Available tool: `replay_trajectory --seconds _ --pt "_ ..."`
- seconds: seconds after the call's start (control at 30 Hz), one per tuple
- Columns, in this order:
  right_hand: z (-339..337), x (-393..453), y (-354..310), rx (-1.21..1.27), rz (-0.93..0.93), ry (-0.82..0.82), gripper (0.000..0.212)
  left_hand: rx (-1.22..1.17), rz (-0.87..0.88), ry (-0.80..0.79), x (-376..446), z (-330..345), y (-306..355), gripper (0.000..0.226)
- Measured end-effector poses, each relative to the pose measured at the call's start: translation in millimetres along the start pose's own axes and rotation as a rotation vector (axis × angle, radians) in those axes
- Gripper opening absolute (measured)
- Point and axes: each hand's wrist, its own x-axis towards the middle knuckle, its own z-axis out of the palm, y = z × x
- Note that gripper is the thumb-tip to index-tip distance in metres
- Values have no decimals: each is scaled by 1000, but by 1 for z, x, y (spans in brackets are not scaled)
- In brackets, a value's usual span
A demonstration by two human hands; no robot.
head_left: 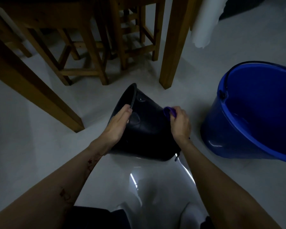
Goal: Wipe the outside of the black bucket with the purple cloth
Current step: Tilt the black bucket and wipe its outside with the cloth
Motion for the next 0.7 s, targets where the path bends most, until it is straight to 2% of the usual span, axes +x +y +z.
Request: replay_trajectory --seconds 0.03,0.1,0.2,0.23,0.27,0.37,0.4,0.57,0.7 --pt "-5 -4 8 -5 18 -21 19 -16 -8 -2 3 -2 4 40" --pt "-13 -22 8 28 -76 -15 22 -109 -71 23 9 0 12 45" --pt "-15 -57 -26 135 -355 53 33 -130 -113 35 23 11 6 101" --pt "-11 -63 -39 165 -421 67 36 -104 -98 31 21 15 10 105" --pt "-7 -64 -50 191 -459 77 37 -78 -84 36 18 16 14 97" --pt "0 -46 -75 229 -467 91 39 17 13 53 10 14 16 46" --pt "1 -37 -79 227 -453 84 38 54 51 58 9 12 14 40" --pt "3 3 -56 103 -189 70 29 123 140 11 2 3 3 39" --pt "-6 -6 -13 27 -35 -3 24 109 10 -8 12 -9 8 20"
